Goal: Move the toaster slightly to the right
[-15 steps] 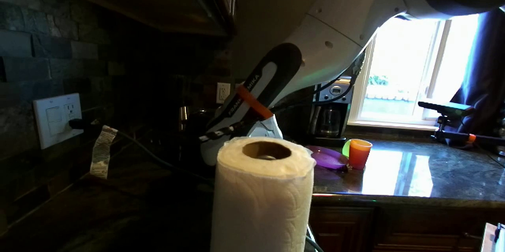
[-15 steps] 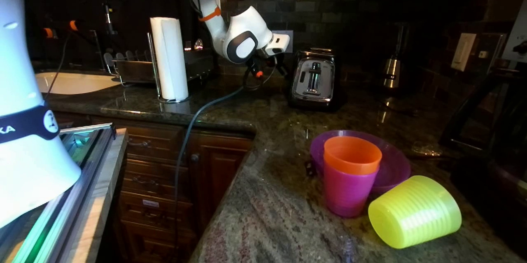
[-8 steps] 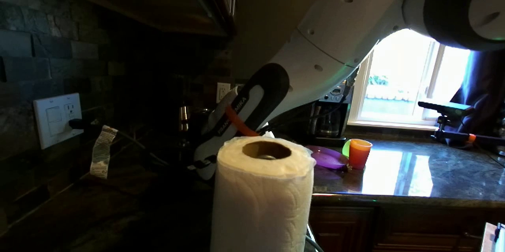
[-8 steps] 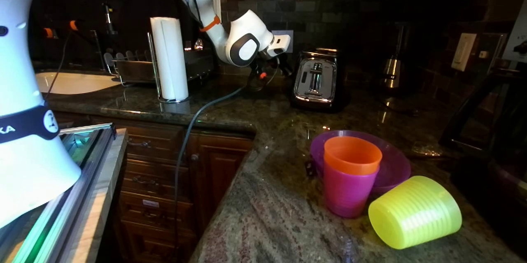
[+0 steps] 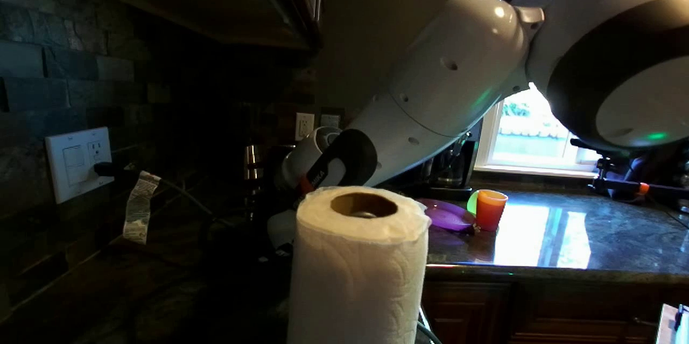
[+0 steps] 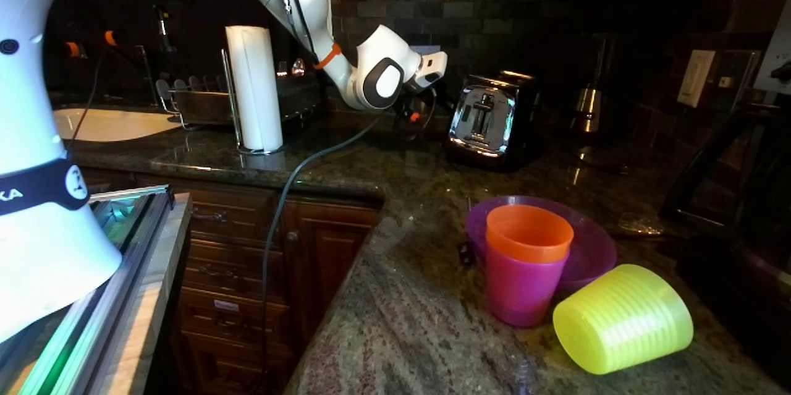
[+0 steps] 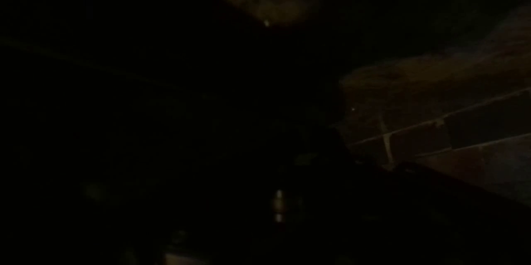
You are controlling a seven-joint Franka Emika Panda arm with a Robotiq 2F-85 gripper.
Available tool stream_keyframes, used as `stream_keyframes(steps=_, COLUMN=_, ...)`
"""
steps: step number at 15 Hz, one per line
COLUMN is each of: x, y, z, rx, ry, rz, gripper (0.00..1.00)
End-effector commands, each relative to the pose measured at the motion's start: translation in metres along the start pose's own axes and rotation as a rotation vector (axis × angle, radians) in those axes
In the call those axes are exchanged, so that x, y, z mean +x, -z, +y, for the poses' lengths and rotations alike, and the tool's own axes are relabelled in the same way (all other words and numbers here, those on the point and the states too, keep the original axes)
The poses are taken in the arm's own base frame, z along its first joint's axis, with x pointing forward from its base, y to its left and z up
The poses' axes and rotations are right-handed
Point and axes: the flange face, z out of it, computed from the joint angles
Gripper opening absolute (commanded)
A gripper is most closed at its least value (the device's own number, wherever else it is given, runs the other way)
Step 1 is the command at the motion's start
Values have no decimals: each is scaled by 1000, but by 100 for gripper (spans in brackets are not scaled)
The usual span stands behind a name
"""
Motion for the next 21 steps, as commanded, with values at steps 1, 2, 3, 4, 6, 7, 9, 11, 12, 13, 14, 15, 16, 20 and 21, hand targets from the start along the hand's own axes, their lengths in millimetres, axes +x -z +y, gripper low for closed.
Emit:
stream_keyframes(steps=1, x=15, y=-20, z=32, rx=-81, ry=5, rz=116, gripper=0)
stream_keyframes(steps=2, x=20, y=-24, z=39, rx=-96, ry=3, rz=133, gripper=0)
stream_keyframes(steps=3, x=24, y=-27, z=44, rx=-109, ry=-2, rz=150, gripper=0)
stream_keyframes(steps=4, x=26, y=-31, z=50, rx=-119, ry=-5, rz=160, gripper=0)
stream_keyframes(steps=6, x=29, y=-38, z=61, rx=-146, ry=-8, rz=177, gripper=0)
stream_keyframes(steps=7, x=28, y=-42, z=67, rx=-160, ry=-2, rz=184, gripper=0)
stream_keyframes(steps=9, x=26, y=-46, z=71, rx=-178, ry=7, rz=193, gripper=0)
stream_keyframes(steps=11, x=27, y=-47, z=77, rx=-208, ry=12, rz=210, gripper=0)
stream_keyframes(steps=12, x=30, y=-46, z=81, rx=-232, ry=9, rz=220, gripper=0)
stream_keyframes(steps=13, x=31, y=-46, z=85, rx=-257, ry=-2, rz=220, gripper=0)
stream_keyframes(steps=14, x=33, y=-47, z=88, rx=-281, ry=-11, rz=220, gripper=0)
stream_keyframes(steps=15, x=34, y=-48, z=93, rx=-310, ry=-24, rz=213, gripper=0)
stream_keyframes(steps=16, x=35, y=-49, z=96, rx=-338, ry=-37, rz=206, gripper=0)
stream_keyframes(steps=20, x=40, y=-38, z=122, rx=-418, ry=-82, rz=167, gripper=0)
stream_keyframes(steps=21, x=39, y=-42, z=124, rx=-446, ry=-88, rz=162, gripper=0)
